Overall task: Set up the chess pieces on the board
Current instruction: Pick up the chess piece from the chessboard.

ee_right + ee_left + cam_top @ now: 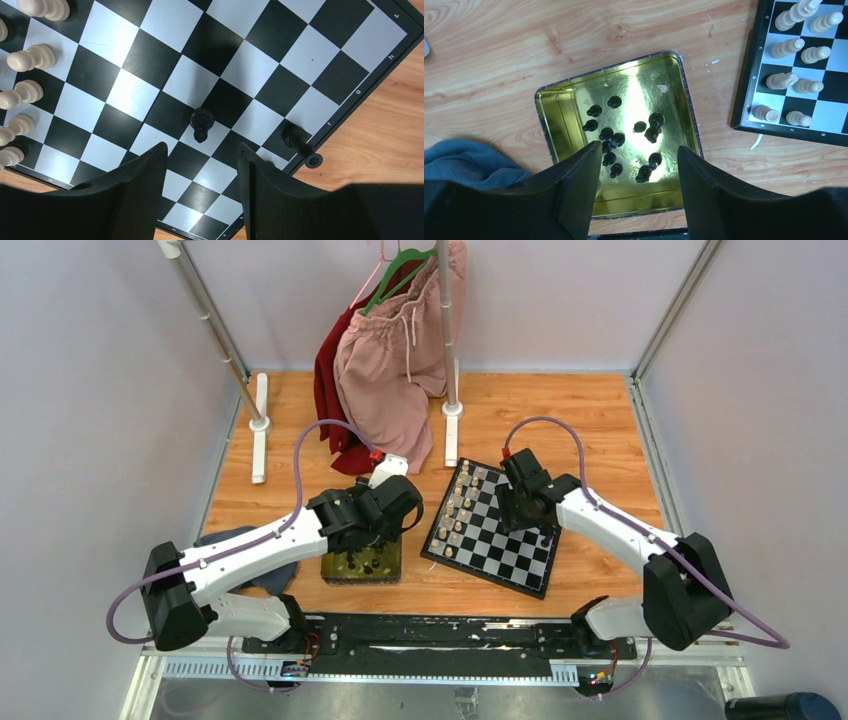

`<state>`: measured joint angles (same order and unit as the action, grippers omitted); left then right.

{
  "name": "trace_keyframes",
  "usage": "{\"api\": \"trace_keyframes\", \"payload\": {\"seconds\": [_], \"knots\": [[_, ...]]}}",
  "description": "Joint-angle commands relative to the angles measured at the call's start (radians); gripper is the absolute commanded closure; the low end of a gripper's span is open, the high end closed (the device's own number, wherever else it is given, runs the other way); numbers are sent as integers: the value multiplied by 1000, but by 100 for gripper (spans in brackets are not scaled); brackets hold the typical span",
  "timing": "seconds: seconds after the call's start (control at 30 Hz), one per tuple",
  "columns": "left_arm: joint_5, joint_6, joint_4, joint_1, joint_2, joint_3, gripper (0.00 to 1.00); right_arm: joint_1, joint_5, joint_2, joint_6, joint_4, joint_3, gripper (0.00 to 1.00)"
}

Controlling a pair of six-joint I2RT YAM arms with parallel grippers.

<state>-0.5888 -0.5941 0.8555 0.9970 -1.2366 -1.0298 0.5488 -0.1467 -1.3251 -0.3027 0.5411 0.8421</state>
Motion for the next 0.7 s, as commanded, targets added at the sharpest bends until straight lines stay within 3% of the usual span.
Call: {"api": "trace_keyframes", "payload": {"seconds": [0.0, 0.67], "knots": [[-32, -18, 2, -9, 17, 17, 38, 13, 13, -24, -13, -14, -5, 43], [-22, 4, 1, -35, 28, 42, 38, 14, 2, -96, -8, -30, 38, 64]]}}
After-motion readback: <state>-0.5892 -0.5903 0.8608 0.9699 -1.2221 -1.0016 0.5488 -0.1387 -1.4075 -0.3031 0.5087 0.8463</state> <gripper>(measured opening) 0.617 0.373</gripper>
